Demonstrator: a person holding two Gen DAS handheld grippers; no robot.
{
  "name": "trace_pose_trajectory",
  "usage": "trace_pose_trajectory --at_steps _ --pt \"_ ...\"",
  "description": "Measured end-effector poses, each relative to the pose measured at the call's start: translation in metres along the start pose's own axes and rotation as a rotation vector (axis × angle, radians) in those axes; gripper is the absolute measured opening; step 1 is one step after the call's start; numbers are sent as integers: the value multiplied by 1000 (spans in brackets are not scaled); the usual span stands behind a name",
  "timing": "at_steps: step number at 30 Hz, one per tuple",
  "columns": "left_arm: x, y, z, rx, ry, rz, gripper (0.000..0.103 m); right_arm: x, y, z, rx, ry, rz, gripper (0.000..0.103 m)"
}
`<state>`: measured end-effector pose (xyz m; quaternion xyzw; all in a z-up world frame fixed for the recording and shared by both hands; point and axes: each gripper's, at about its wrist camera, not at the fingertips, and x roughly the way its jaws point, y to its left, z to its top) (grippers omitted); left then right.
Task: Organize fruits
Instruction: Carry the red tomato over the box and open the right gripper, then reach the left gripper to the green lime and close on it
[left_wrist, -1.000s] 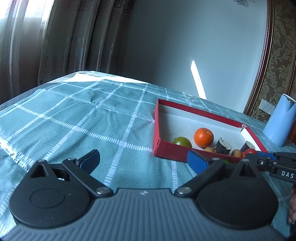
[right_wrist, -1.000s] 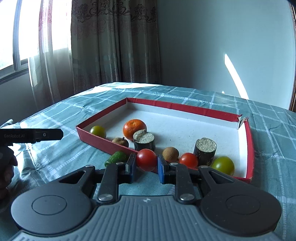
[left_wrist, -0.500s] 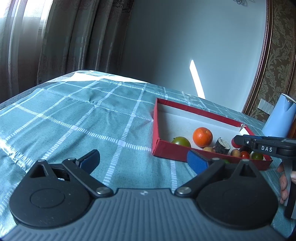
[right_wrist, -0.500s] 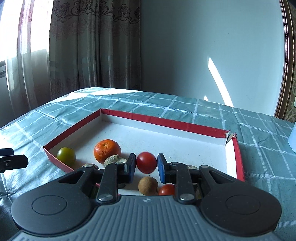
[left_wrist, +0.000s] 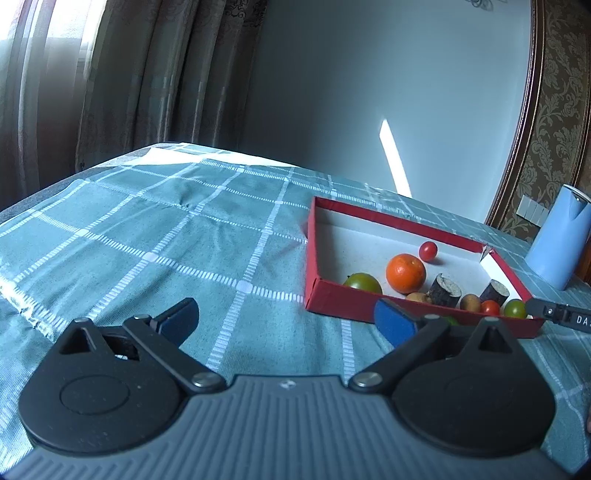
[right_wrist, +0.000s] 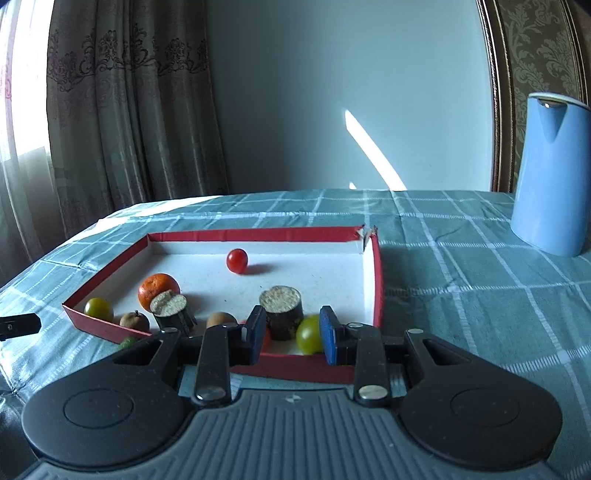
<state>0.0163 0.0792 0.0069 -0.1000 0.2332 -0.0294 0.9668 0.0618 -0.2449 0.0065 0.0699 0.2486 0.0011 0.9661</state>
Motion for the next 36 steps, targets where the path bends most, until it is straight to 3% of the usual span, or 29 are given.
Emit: trace_pose_trajectory --at_steps 3,5,7,9,18,20,23,25,31,34,36 --pt "-6 -15 -1 70 -32 10 103 -10 -3 -8 1 -33 16 36" --pt "-12 -30 -4 134 -69 18 103 -18 -3 -11 14 -68 16 55" --pt "-15 -44 -6 162 -84 10 103 -25 -6 -13 26 -89 20 62" --pt "-15 -61 -8 190 -88 -10 103 -29 -9 -15 33 -108 -10 62" --pt "2 -131 -22 352 -64 -35 103 -23 -33 -18 143 -46 -79 64" --pt "4 -139 -26 382 -57 -35 103 -18 -32 -20 138 1 -84 83" --pt "9 -143 -28 389 -31 -38 103 -14 -28 -22 121 41 -92 84" --pt "12 -143 -28 380 -15 -50 103 -5 -28 -23 115 114 -108 87" --pt "27 -147 -24 363 19 -18 103 -4 -27 -25 105 122 -114 92" --pt "42 -146 -19 322 78 30 102 -4 -27 -24 105 123 -114 92" --pt "52 -141 -16 275 137 40 92 -4 -26 -24 103 124 -114 92"
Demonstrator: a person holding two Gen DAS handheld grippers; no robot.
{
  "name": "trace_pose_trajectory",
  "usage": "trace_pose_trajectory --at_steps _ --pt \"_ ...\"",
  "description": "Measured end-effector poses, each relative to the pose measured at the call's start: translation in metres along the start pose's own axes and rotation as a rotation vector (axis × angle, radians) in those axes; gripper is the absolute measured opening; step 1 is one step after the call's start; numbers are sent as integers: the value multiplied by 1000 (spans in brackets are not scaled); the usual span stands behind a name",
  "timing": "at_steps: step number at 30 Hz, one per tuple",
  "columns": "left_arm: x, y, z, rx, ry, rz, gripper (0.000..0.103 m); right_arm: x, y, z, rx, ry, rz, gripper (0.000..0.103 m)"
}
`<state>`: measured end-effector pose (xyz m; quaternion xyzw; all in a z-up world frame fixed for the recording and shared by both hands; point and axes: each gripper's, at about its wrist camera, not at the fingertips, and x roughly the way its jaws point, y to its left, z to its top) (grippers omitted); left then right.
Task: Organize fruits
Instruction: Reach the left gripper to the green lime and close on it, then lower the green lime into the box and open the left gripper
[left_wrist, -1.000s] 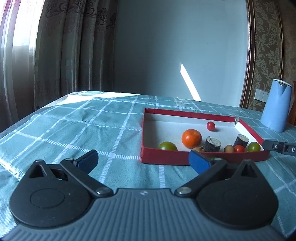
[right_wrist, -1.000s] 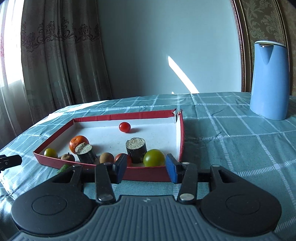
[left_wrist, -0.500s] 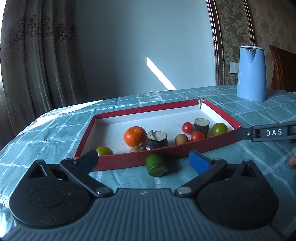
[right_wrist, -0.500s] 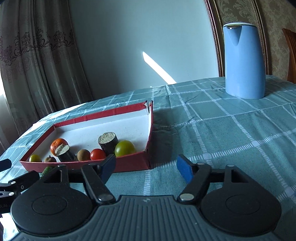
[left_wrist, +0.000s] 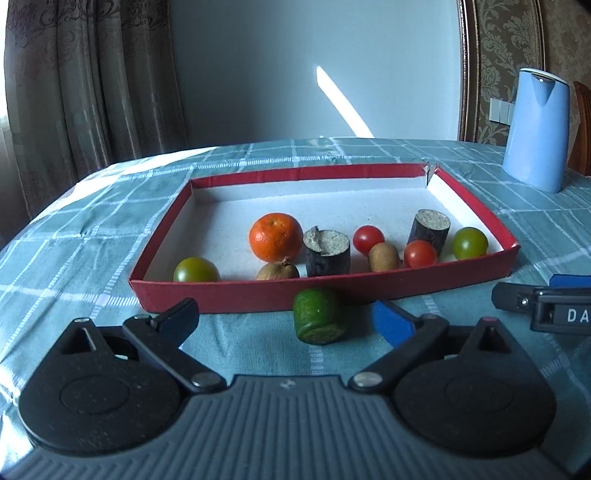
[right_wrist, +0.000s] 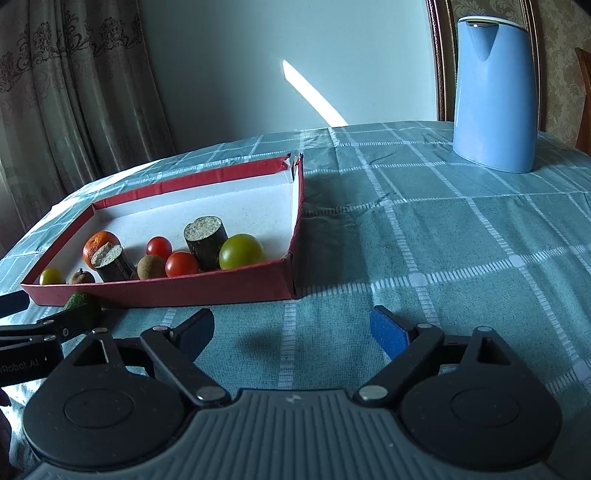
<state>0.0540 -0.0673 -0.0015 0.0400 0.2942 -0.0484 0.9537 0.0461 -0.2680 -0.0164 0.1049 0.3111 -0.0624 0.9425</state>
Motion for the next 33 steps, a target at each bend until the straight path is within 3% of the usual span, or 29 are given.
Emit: trace_pose_trajectory --at_steps 3,7,13,15,21,27,33 --pt "14 9 1 -68 77 -11 81 0 0 0 0 0 0 92" --pt "13 11 1 -68 61 -23 75 0 1 0 -5 1 -3 92" --pt "7 3 -1 -28 37 -75 46 0 1 0 -7 2 -3 92" --pt "4 3 -1 -28 30 -99 30 0 1 0 -6 2 -2 93" --pt "-9 9 -4 -30 8 -92 28 0 1 0 -5 1 -3 93" --pt "-33 39 20 -93 -90 -91 28 1 2 0 -13 4 -7 93" --pt "-11 54 49 -108 -83 -53 28 1 3 1 -17 6 -3 95"
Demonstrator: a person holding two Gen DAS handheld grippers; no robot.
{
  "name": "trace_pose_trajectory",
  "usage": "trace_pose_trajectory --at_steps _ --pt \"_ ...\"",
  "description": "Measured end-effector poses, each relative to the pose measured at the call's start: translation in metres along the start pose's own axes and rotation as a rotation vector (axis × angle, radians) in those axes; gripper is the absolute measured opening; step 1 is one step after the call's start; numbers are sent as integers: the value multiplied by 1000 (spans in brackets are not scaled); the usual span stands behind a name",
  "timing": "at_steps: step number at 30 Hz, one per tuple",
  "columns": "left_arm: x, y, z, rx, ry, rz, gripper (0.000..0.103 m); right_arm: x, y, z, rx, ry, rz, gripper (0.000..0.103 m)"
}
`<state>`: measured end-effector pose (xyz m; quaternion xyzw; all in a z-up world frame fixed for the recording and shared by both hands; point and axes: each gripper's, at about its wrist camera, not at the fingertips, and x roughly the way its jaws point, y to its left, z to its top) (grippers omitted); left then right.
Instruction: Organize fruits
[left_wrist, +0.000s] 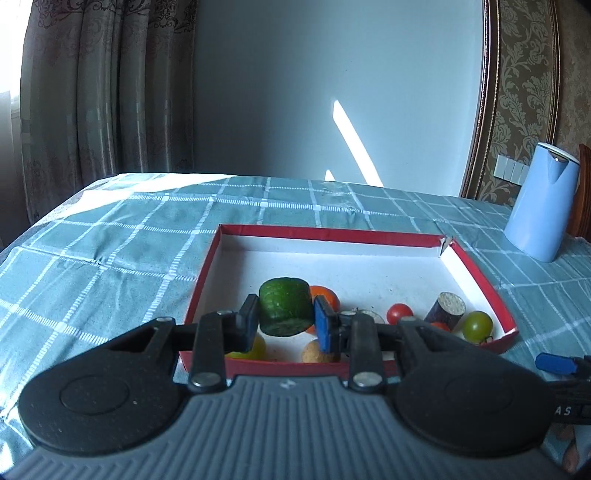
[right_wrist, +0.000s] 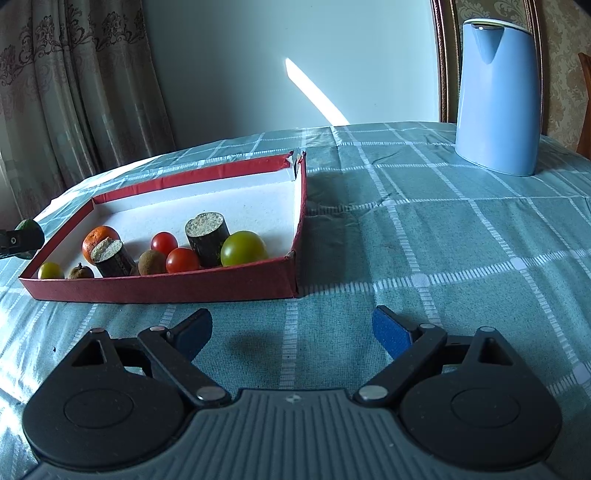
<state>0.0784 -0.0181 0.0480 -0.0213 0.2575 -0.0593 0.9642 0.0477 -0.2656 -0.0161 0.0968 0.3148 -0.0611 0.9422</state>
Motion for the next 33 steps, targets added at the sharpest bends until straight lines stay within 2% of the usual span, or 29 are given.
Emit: trace_pose_trajectory --at_steps 5,7,9,10,12,15,18,25,33 --pt "23 4 1 -7 35 -5 29 1 1 0 -7 3 -2 96" --pt "29 3 -3 -4 34 13 35 1 1 0 -9 4 -3 96" --pt "29 4 -7 -2 26 23 50 1 1 1 -11 5 -4 96" --pt "27 3 -10 5 17 27 52 1 1 1 -12 6 -4 96" --pt "21 1 -13 17 -1 40 70 1 1 1 -13 6 -4 96" --pt "4 1 -20 11 -36 50 87 2 1 1 -12 5 -2 96" --pt "-14 0 -31 7 -51 73 97 2 1 0 -13 5 -3 96" --pt "-33 4 -60 -30 -65 125 103 2 2 1 -14 5 -4 96" --pt "-27 4 -64 -28 -38 141 103 -9 6 -2 -7 -44 41 96"
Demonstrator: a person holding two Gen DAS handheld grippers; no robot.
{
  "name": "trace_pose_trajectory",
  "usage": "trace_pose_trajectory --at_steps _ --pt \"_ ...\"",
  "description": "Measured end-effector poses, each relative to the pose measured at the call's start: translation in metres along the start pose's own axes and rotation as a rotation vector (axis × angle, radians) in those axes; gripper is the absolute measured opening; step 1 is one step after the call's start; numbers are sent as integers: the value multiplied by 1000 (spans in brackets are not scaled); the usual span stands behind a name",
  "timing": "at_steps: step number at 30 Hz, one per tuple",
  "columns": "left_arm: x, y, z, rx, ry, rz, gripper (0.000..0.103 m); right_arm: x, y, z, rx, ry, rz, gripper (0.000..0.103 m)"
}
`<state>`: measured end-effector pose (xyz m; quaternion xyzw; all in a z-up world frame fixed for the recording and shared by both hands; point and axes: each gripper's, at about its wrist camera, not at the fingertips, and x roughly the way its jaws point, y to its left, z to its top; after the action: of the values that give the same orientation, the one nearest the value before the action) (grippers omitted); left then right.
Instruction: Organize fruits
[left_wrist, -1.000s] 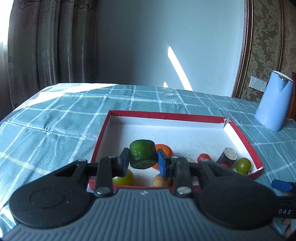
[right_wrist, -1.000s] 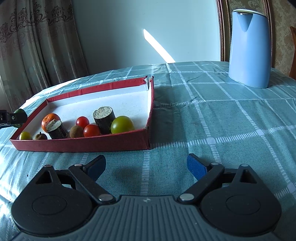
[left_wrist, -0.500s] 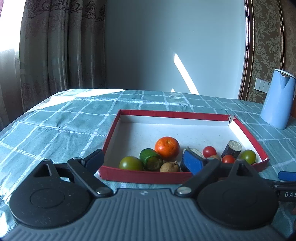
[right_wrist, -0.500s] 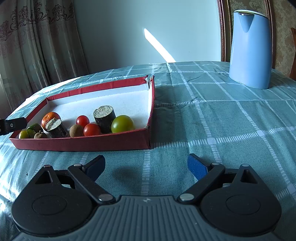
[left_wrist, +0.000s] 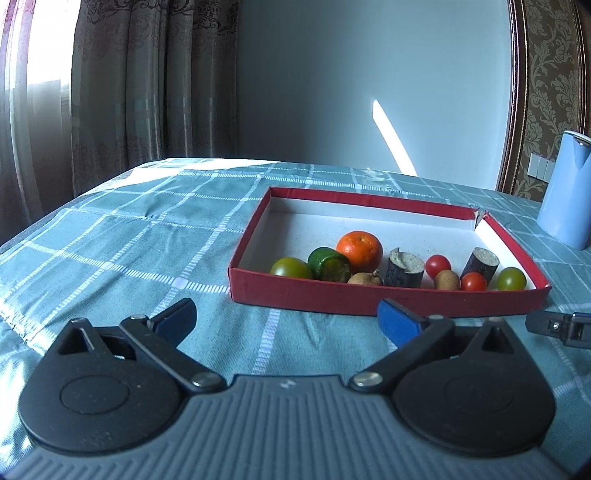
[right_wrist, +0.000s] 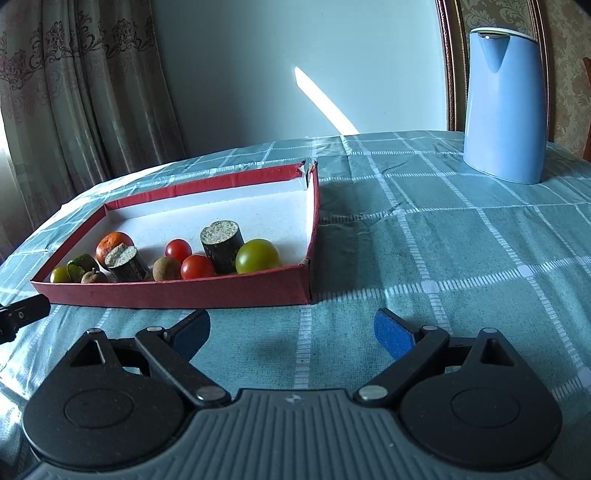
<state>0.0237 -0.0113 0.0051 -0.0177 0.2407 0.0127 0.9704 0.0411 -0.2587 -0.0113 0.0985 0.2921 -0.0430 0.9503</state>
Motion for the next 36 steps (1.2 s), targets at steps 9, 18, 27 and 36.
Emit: trace_pose_trajectory --at_steps 9,18,27,36 --pt "-4 0 -1 1 -31 3 103 -14 28 -4 -63 -94 12 96" --pt "-2 6 0 -34 -6 47 103 -15 42 -3 -65 -144 25 96" --pt "-3 9 1 -46 -13 18 103 -15 54 -4 -94 -155 20 96" --pt "-2 8 0 -42 -6 -5 103 -20 58 -6 -101 -184 25 96"
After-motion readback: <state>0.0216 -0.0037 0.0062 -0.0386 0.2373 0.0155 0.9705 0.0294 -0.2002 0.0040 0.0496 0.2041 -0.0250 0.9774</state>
